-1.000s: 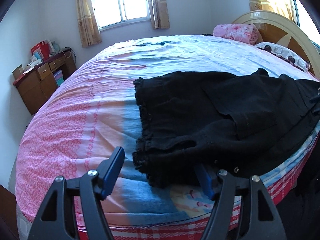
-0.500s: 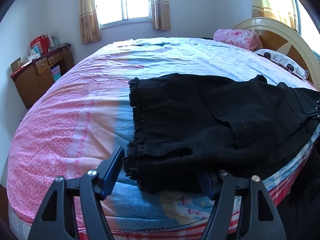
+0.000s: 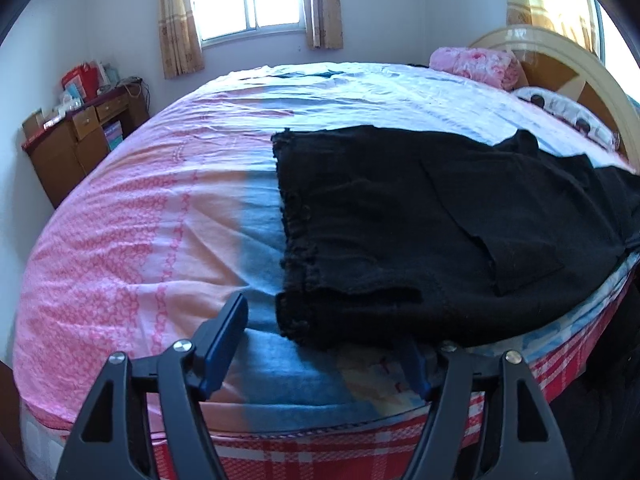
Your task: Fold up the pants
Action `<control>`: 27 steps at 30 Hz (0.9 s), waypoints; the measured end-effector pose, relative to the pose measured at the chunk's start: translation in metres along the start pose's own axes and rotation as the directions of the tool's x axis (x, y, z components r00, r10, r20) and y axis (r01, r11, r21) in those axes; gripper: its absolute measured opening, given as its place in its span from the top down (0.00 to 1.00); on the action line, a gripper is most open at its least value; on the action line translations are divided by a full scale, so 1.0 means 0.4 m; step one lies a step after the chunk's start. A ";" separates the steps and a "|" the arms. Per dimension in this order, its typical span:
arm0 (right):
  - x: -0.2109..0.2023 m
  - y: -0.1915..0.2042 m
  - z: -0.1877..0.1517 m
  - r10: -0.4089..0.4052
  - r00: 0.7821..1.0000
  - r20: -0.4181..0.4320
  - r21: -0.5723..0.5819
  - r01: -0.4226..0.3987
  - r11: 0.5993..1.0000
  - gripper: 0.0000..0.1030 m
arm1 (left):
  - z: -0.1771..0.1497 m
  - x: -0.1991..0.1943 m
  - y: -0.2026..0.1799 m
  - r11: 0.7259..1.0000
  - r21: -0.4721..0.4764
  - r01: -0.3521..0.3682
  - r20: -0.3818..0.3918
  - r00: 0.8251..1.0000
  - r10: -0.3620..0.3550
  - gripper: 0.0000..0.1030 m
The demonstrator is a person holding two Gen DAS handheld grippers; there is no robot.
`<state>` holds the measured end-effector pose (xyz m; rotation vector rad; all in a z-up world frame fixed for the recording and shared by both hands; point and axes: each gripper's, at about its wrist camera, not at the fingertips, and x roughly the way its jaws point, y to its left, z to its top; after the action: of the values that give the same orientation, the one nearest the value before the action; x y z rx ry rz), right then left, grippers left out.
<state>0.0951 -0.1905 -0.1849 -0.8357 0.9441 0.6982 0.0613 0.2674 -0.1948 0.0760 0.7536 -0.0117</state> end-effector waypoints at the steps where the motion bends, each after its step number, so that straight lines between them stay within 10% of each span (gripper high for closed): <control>1: -0.005 -0.001 -0.001 0.001 1.000 0.000 0.003 -0.001 1.000 0.98 | 0.000 -0.002 -0.002 1.000 0.014 -0.019 0.002 1.000 0.019 0.22; 18: 0.006 -0.033 0.001 0.029 1.000 0.003 0.065 -0.029 0.997 0.96 | 0.002 -0.005 0.033 0.978 0.118 -0.172 -0.032 0.984 0.177 0.00; 22: 0.002 -0.026 0.005 0.021 1.000 -0.001 0.046 -0.021 0.999 0.95 | 0.017 -0.038 0.145 0.986 -0.108 -0.129 -0.026 0.992 0.127 0.00; 27: -0.012 -0.024 0.005 0.032 0.999 -0.002 0.018 -0.032 0.999 0.90 | -0.009 -0.024 0.200 0.956 -0.084 -0.282 -0.103 0.956 0.273 0.00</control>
<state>0.1017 -0.1943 -0.1768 -0.8074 0.9660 0.7157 0.0549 0.3472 -0.1857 0.0894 0.8273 0.2990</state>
